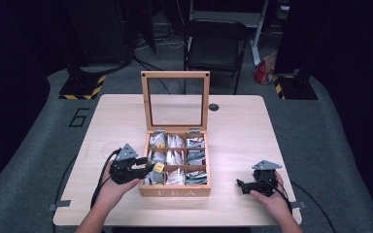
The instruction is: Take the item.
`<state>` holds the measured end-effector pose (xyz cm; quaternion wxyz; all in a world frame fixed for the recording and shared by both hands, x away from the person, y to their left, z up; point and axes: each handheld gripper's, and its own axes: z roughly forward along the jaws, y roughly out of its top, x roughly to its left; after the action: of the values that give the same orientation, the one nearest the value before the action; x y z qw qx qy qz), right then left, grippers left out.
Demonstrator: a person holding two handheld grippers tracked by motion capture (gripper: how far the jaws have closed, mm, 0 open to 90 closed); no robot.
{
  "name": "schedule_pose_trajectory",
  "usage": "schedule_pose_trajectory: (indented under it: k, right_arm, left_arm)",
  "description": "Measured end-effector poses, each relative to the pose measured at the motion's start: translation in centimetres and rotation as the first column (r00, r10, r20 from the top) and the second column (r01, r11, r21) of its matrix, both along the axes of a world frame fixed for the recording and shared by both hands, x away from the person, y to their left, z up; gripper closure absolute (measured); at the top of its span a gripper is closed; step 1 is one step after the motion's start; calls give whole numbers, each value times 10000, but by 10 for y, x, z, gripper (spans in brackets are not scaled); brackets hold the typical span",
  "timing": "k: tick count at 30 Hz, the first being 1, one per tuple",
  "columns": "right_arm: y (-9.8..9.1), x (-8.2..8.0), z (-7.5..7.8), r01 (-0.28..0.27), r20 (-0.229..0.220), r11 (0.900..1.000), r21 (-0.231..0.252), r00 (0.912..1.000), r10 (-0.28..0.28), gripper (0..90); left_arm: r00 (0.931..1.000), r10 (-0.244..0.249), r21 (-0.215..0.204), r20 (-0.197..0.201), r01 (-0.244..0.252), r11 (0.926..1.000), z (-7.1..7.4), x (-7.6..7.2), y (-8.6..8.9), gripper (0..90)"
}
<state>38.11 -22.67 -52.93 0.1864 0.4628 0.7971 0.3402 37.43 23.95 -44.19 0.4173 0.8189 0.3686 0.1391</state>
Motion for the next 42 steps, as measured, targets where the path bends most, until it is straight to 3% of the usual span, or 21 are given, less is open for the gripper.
schedule_pose_trajectory:
  k: [14, 22, 30, 42]
  right_arm:
    - [1, 0, 0, 108, 18, 9999, -32, 9999, -108, 0]
    - [1, 0, 0, 102, 22, 9999, -32, 9999, -102, 0]
    - [1, 0, 0, 101, 18, 9999, -36, 9999, -101, 0]
    - [0, 0, 0, 37, -4, 10000, 21, 10000, -37, 0]
  left_arm:
    - [9998, -69, 11, -205, 69, 10000, -9, 4, -6, 605]
    - [9997, -90, -207, -248, 85, 9997, -12, 5, -5, 628]
    - [9981, -224, -246, -576, 210, 9995, -15, 4, -8, 679]
    - [9946, -652, -846, -810, 583, 9947, -10, -1, -9, 772]
